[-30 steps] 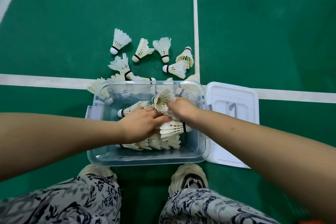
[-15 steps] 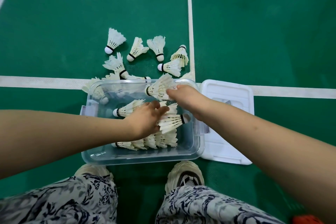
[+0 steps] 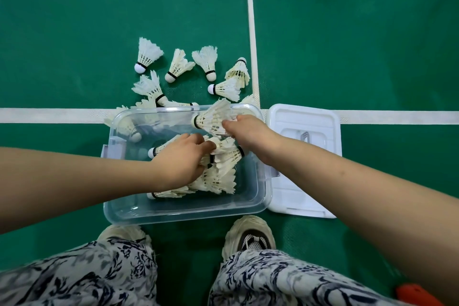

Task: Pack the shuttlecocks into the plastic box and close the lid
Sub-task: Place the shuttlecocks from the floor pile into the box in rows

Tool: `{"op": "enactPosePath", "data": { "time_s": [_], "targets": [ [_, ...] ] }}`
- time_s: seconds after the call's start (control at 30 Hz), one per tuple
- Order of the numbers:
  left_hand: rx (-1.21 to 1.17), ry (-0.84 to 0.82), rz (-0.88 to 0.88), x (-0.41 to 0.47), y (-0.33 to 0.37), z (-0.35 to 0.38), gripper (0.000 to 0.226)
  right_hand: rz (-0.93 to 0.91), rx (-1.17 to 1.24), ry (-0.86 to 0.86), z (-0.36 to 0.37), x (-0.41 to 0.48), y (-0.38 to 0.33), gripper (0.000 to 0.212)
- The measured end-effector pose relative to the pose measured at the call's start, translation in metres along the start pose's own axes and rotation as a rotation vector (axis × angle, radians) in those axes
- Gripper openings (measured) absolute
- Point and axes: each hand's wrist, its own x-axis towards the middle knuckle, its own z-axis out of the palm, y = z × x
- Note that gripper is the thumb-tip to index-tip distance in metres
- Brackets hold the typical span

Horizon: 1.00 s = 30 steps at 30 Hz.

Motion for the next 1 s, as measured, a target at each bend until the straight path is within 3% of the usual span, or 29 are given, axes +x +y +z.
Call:
{"op": "enactPosePath", "data": {
  "time_s": [0.2,0.3,0.47,0.7,1.0],
  "targets": [
    [0.024,-0.021,0.003,0.005,0.002,-0.005,0.048,-0.006,0.010,0.001,0.000,0.002,0.000,0.031],
    [0.034,-0.052,-0.016,0.006,0.002,-0.004,0.049,0.018,0.087,-0.002,0.003,0.004,0.004,0.018],
    [-0.038,-0.097,-0.043,0.006,0.003,-0.003,0.052,0.126,0.209,-0.093,0.008,0.002,0.008,0.016],
    [-0.162,-0.131,-0.050,0.006,-0.005,0.002,0.064,0.222,0.204,-0.243,0.016,-0.003,0.008,0.044],
    [-0.236,-0.148,-0.009,0.007,0.000,0.005,0.082,0.262,0.214,-0.199,0.021,-0.004,0.009,0.043]
  ]
}}
